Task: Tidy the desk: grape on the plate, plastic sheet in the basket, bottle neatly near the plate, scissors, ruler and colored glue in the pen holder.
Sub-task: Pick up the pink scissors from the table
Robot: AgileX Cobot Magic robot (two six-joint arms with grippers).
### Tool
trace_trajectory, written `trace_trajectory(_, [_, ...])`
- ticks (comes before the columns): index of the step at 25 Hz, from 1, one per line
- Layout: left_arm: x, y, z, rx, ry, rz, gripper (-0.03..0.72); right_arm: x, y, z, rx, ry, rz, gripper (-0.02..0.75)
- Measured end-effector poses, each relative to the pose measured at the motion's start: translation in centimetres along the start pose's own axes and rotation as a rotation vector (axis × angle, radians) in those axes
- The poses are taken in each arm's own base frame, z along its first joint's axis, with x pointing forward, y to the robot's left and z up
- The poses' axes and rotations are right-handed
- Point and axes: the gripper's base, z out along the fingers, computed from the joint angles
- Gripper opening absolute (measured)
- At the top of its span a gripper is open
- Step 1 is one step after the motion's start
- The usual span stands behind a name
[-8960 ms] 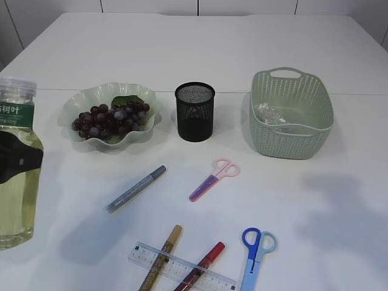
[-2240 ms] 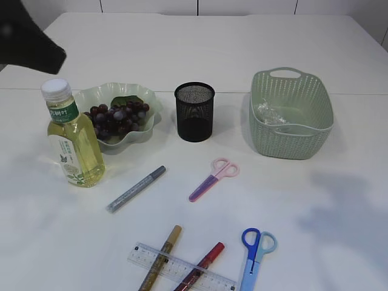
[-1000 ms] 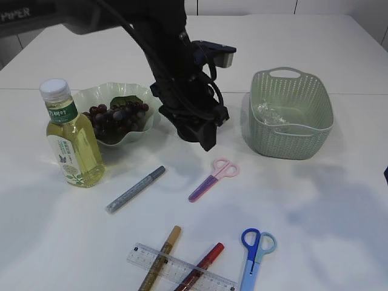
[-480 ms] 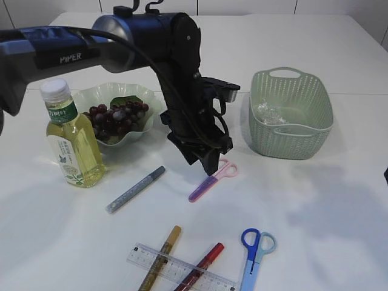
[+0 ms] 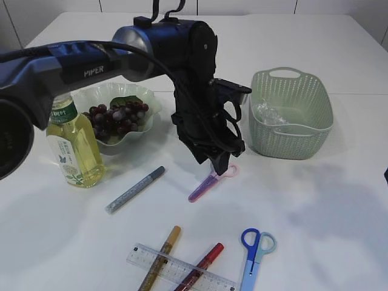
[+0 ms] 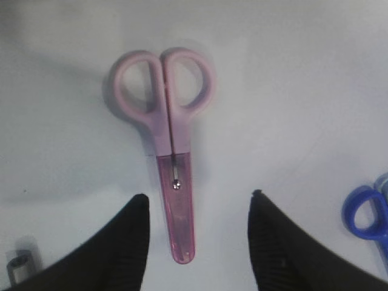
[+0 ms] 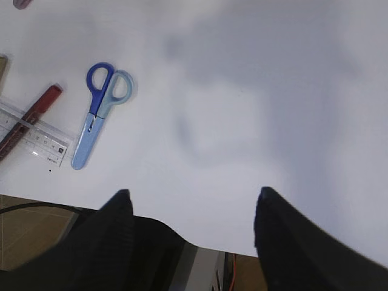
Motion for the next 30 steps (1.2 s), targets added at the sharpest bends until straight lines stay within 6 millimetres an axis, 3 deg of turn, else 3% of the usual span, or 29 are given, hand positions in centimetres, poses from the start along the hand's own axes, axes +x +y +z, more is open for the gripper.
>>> trace_trajectory(15, [0.3,0.5,2.9,-0.017,0.056,-0.009,0.385,0.0,0.0,0.0,0.000,0.000,-0.001,0.491])
trace_trajectory(30, [0.4,0.6,3.7,-0.016,0.070,-0.011,0.384,0.0,0.0,0.0,0.000,0.000,-0.008,0.491])
